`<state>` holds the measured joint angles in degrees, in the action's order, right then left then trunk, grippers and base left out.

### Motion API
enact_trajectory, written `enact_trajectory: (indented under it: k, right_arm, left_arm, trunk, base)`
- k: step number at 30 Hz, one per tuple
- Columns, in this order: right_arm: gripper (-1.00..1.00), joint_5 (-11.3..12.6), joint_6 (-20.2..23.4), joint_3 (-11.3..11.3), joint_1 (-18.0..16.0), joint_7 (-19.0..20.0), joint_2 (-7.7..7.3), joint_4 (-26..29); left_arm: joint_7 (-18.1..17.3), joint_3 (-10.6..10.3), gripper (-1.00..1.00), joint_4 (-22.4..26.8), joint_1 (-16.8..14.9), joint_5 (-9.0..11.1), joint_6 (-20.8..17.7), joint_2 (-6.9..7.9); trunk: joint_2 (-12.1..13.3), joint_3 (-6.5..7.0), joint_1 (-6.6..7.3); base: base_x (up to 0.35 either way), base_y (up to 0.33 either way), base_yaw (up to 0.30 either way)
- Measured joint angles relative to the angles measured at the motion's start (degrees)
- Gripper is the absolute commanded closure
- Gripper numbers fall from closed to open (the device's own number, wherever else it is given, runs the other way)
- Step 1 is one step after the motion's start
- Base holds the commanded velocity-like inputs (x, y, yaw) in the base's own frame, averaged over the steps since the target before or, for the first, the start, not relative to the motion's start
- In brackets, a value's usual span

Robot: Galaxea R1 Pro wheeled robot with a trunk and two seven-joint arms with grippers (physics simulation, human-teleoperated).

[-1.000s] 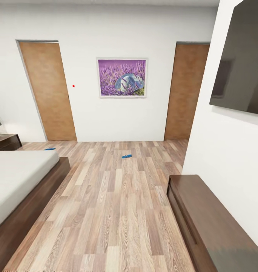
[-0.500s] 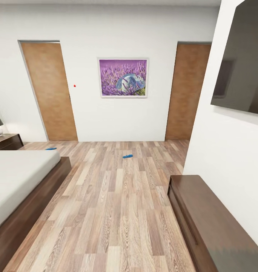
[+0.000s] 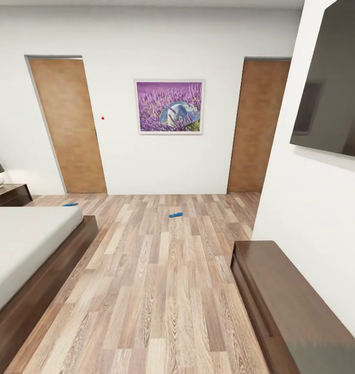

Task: In the bedroom, move the book from the bed onto either nightstand, and place the two sandals side by side next to the bed.

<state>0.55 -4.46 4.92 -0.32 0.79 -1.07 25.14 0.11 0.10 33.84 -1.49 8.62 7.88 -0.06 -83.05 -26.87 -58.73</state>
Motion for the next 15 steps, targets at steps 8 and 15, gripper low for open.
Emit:
enact_trajectory:
  k: [8, 15]
  right_arm:
    - [-1.0, 0.05, 0.0, 4.54, 0.0, 0.21, -0.05, -0.18]
    - [-1.0, -0.01, -0.08, 4.98, 0.0, 0.15, -0.01, -0.31]
  left_arm:
    - [-0.1, 0.02, -1.0, 0.68, -0.14, 0.03, 0.05, 0.08]
    - [-0.06, 0.08, -1.0, 0.32, -0.14, -0.17, -0.11, 0.28]
  trunk:
    - [0.0, 0.0, 0.0]
    - [0.0, 0.0, 0.03]
  base:
    - [0.0, 0.0, 0.0]
    - [0.165, 0.0, 0.0]
